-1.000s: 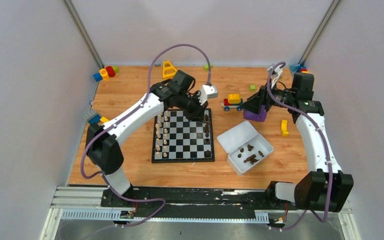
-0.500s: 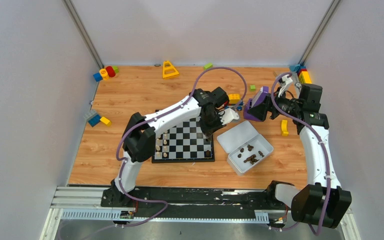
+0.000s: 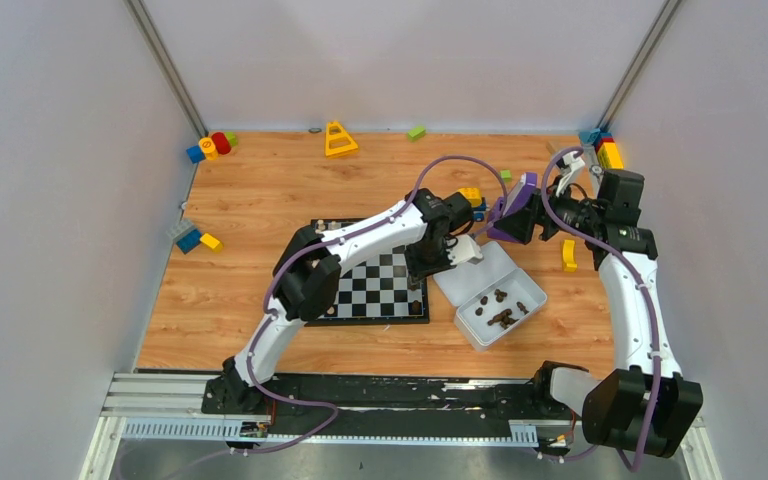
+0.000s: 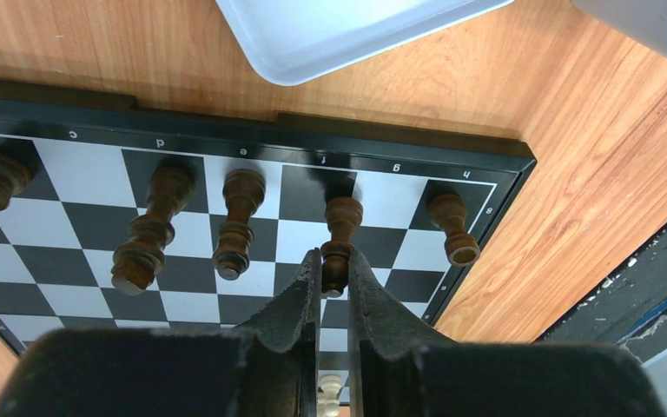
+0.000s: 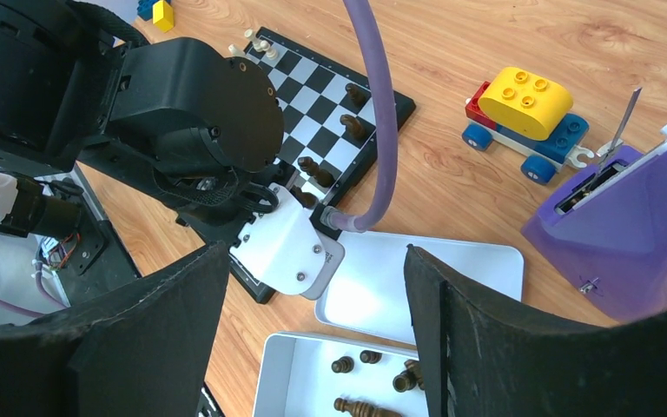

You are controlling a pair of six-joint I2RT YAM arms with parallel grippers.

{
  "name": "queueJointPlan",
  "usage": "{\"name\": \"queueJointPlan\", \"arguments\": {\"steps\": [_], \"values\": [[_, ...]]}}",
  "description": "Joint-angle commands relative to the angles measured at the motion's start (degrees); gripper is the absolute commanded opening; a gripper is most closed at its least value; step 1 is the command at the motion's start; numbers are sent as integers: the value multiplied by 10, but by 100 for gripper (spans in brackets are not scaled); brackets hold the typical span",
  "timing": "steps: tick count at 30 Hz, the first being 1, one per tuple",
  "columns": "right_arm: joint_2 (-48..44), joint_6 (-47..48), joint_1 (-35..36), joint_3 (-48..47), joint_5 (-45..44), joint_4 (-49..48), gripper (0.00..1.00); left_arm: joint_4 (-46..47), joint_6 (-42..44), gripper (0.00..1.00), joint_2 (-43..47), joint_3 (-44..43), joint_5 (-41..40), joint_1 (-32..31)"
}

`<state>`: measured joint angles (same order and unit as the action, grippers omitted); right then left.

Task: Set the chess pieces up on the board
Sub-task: Place the chess piece on the chessboard.

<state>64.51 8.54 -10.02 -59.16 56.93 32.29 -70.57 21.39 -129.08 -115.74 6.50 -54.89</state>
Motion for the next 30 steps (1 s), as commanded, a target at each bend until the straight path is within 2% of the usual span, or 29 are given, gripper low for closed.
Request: {"name": "queueJointPlan", "arguments": {"steps": [1, 14, 30], "values": [[-8, 12, -5, 0, 11, -13, 75, -14, 10, 0, -5, -33, -12, -6], [-1, 15, -5, -1, 16, -6, 75, -8, 10, 0, -17, -37, -19, -7], [3, 18, -6, -2, 20, -2, 75, 1, 5, 12, -22, -44, -23, -7]]}}
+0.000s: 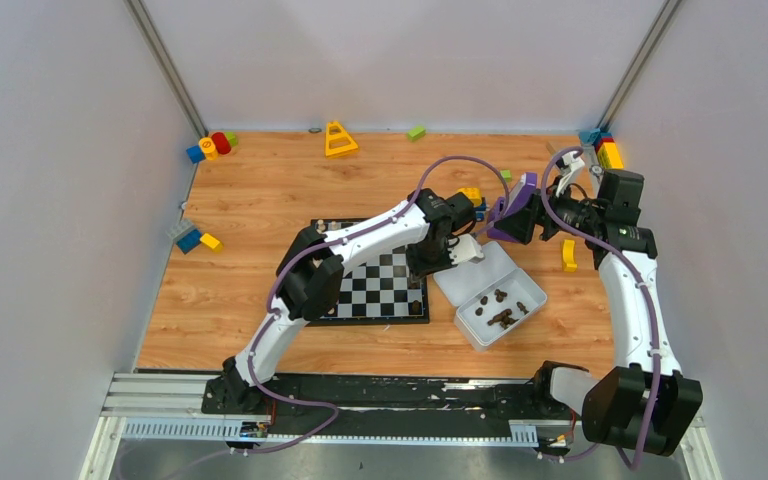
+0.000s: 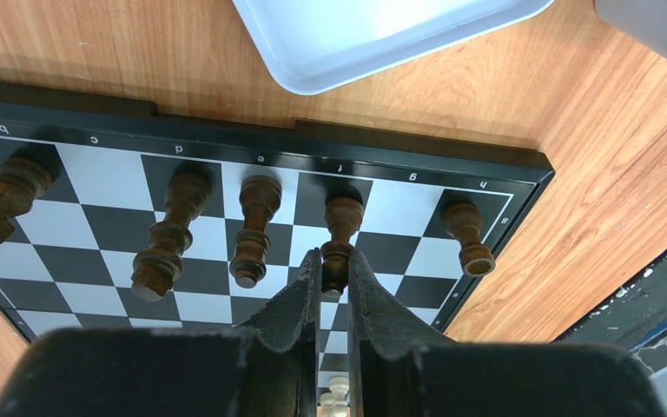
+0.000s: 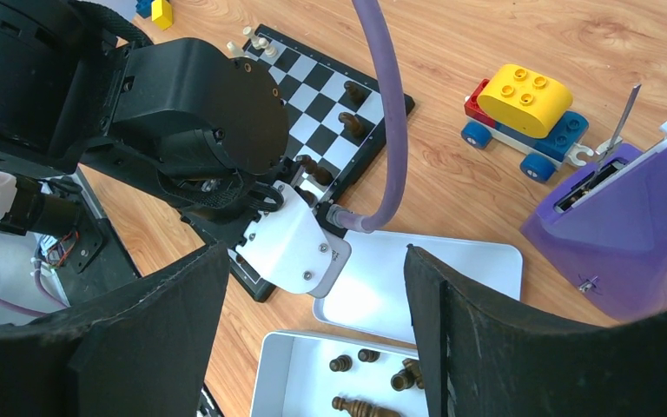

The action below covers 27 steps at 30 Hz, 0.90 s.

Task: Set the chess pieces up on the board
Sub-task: Place the chess piece on the chessboard.

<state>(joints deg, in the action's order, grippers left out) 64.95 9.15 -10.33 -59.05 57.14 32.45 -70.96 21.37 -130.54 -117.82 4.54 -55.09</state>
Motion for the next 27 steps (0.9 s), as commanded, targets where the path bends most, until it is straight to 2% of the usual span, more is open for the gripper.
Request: {"name": "queueJointPlan", "arguments": {"steps": [1, 9, 15, 19, 27], "values": [[-2, 12, -3, -2, 18, -4, 75, 6, 4, 13, -7, -23, -3, -5], [0, 13, -3, -3, 18, -1, 75, 6, 1, 31, -4, -26, -12, -5], [-10, 28, -7, -7, -8, 17, 75, 6, -5, 51, 18, -31, -13, -5], [-27, 84, -6, 2, -58, 65, 73, 11, -5, 60, 46, -31, -20, -5], [-61, 248, -4, 49, -144, 205, 71, 35, 10, 66, 138, 7, -14, -5]]}}
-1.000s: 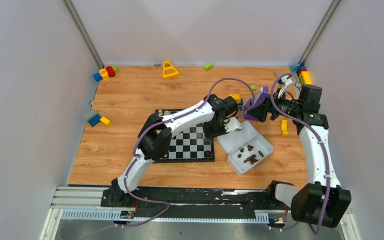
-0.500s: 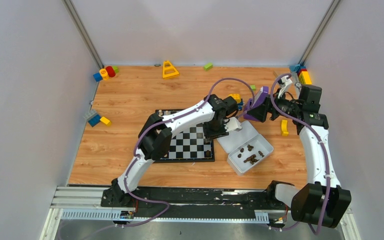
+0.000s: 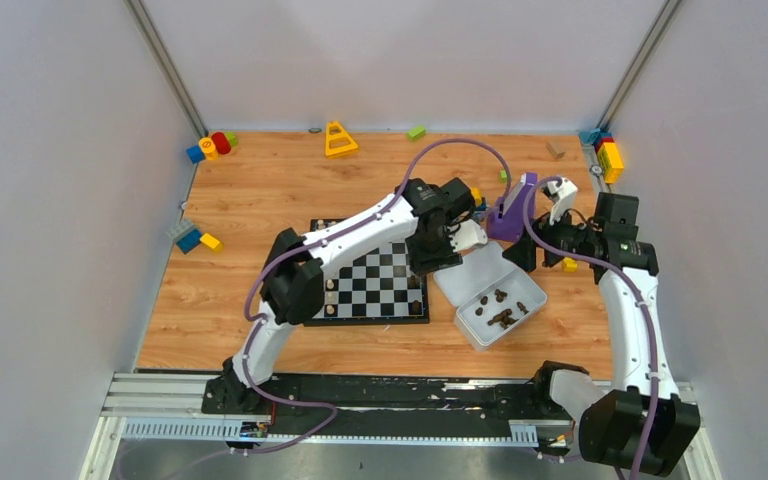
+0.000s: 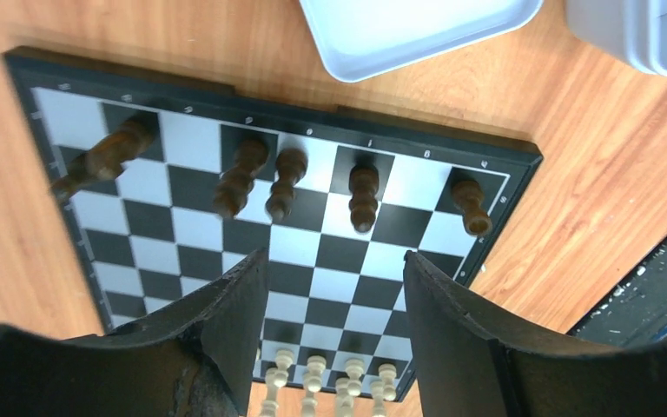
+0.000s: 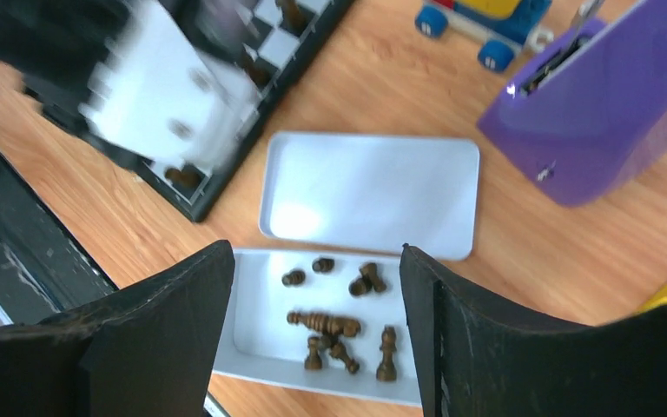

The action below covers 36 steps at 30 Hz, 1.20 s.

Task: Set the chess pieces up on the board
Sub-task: Place the chess piece on the chessboard, then pick up the chess piece from the storage box.

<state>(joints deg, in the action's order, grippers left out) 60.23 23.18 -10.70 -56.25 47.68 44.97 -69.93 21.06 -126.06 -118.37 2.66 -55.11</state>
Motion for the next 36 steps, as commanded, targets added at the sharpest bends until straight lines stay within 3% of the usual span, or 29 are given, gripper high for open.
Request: {"name": "queueJointPlan", "arguments": {"steps": [1, 7, 15, 19, 36], "values": [[-15, 121, 2, 32, -59, 88, 70, 34, 18, 66, 104, 21, 2, -5], [-2, 148, 35, 101, -112, 74, 68, 76, 29, 69, 206, 111, -17, 0], [45, 124, 103, 163, -209, -29, 61, 91, 33, 75, 275, 154, -21, 21], [80, 112, 138, 166, -242, -64, 57, 94, 31, 76, 287, 161, -18, 37], [153, 102, 164, 142, -258, -103, 36, 99, 33, 77, 294, 174, -13, 46]]}}
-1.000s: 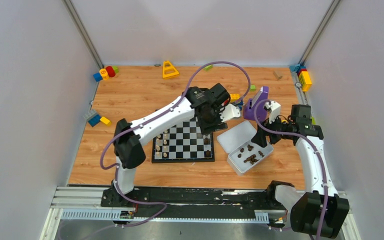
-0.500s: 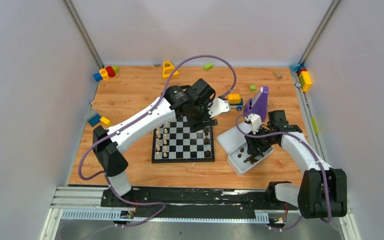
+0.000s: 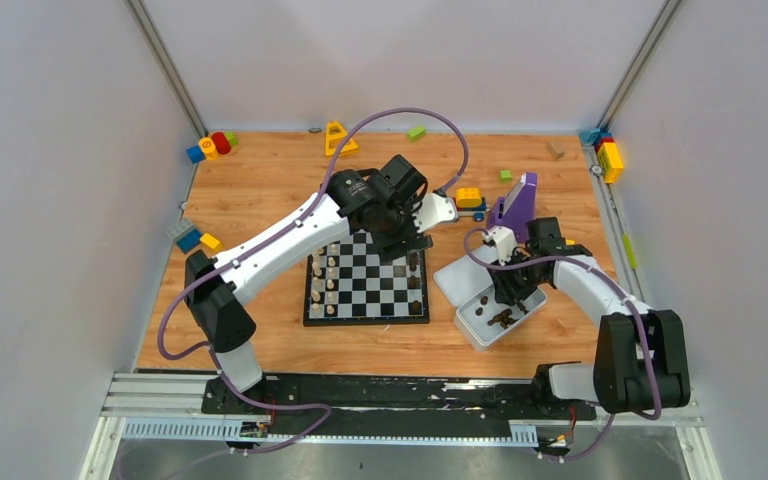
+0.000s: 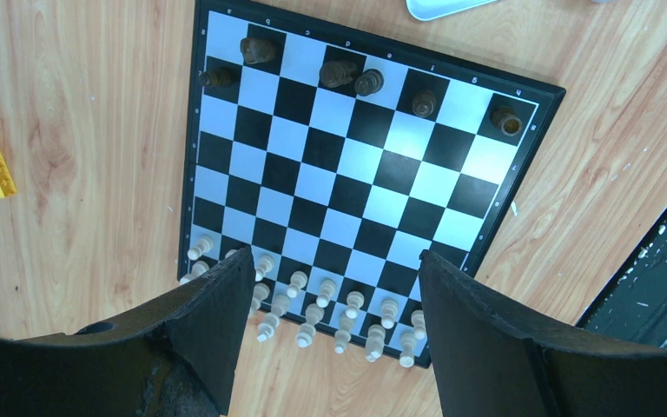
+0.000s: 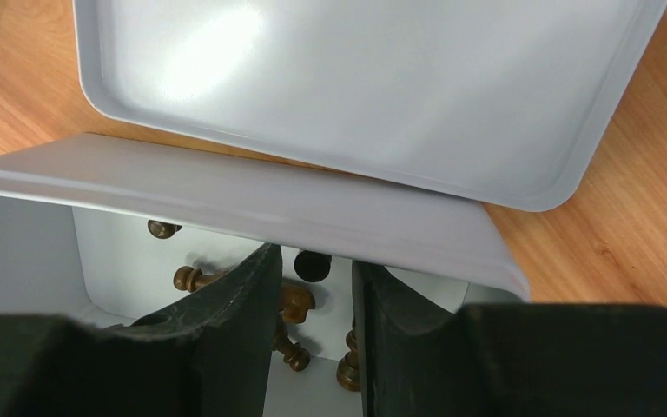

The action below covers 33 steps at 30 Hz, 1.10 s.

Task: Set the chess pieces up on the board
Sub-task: Pick up the chess piece from the storage box.

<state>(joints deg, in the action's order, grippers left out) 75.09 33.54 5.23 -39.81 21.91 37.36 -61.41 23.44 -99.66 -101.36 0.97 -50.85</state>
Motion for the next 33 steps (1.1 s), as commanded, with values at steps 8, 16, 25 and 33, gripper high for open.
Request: {"name": "queueJointPlan", "arguments": {"steps": [8, 16, 25, 33], "values": [[12, 1, 5, -28, 7, -36, 24, 16, 8, 77, 30, 10, 0, 6], [-38, 10, 5, -53, 8, 26, 15, 21, 7, 77, 40, 19, -3, 11], [-68, 23, 6, -121, 42, 144, 15, 29, 7, 77, 74, 33, -5, 31], [-63, -36, 54, -214, 123, 159, 14, 49, -11, 80, 126, 63, 14, 83]]}}
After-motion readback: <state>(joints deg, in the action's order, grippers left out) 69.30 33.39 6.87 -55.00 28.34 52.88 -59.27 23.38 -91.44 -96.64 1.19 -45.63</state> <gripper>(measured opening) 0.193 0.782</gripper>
